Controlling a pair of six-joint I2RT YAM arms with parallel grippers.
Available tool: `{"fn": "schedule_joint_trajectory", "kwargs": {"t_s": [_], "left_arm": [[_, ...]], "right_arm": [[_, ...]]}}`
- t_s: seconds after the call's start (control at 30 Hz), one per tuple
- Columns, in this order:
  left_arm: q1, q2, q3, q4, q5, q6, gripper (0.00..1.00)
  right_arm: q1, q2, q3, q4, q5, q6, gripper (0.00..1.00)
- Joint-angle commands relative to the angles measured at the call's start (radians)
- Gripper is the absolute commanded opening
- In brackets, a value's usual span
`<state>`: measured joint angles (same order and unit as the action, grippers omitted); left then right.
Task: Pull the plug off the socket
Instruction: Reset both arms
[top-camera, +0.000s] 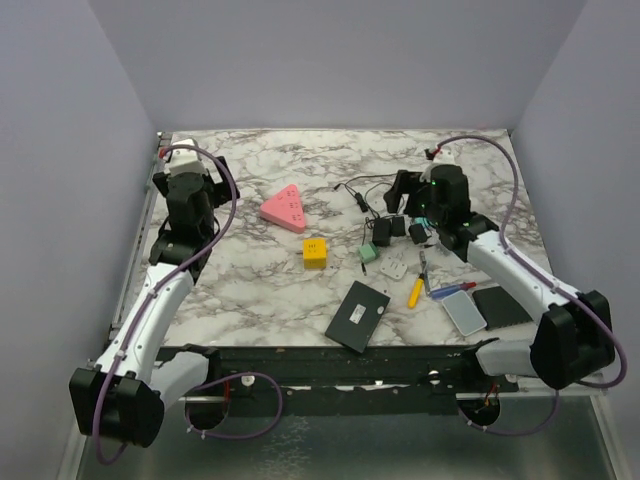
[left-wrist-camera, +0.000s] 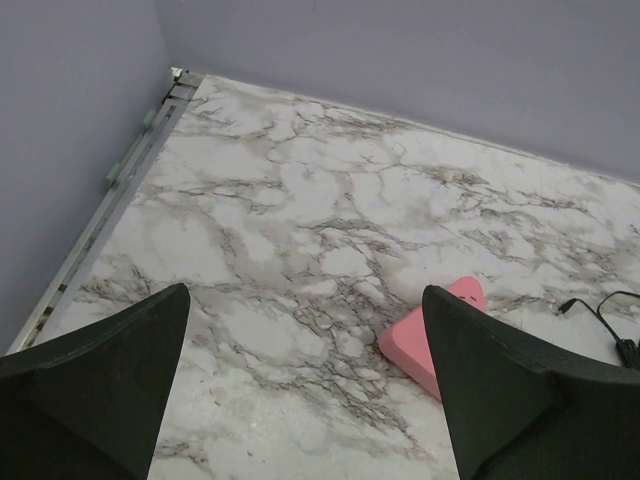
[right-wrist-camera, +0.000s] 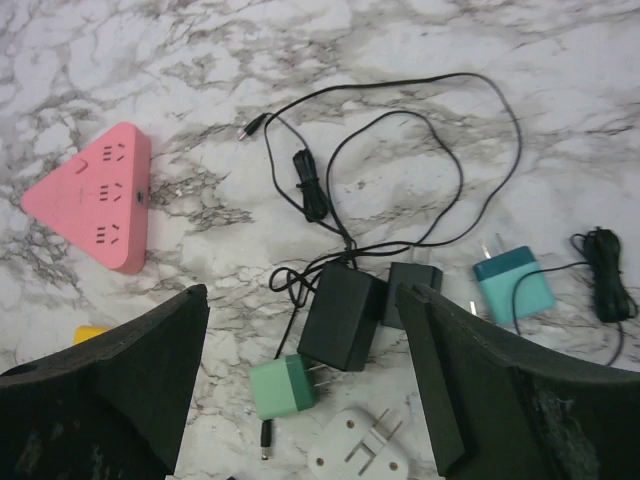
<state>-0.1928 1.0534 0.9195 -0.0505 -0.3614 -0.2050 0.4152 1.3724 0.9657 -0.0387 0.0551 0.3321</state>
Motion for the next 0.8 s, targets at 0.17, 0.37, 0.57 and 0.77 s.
{"fn": "schedule_joint_trajectory", "kwargs": {"t_s": [0.17, 0.37, 0.57, 0.77], "left_arm": [[-0.003, -0.195, -0.116, 0.012, -0.137, 0.006, 0.99], [-0.011, -0.256, -0.163, 0.004, -0.121, 0.032, 0.99], [-0.014, -0.237, -0.157, -0.002, -0.097, 0.028, 0.99], [-0.017, -0.233, -0.157, -0.005, -0.089, 0.036, 0.99]], "right_arm": [[-0.047, -0.355, -0.154, 0.081, 0.16, -0.166, 0.86], [-0.046, -0.479, -0.237, 0.159, 0.203, -0.246, 0.86], [-0.046, -0.497, -0.241, 0.139, 0.227, -0.254, 0.86], [-0.046, -0.502, -0.237, 0.138, 0.231, -0.256, 0.87]]}}
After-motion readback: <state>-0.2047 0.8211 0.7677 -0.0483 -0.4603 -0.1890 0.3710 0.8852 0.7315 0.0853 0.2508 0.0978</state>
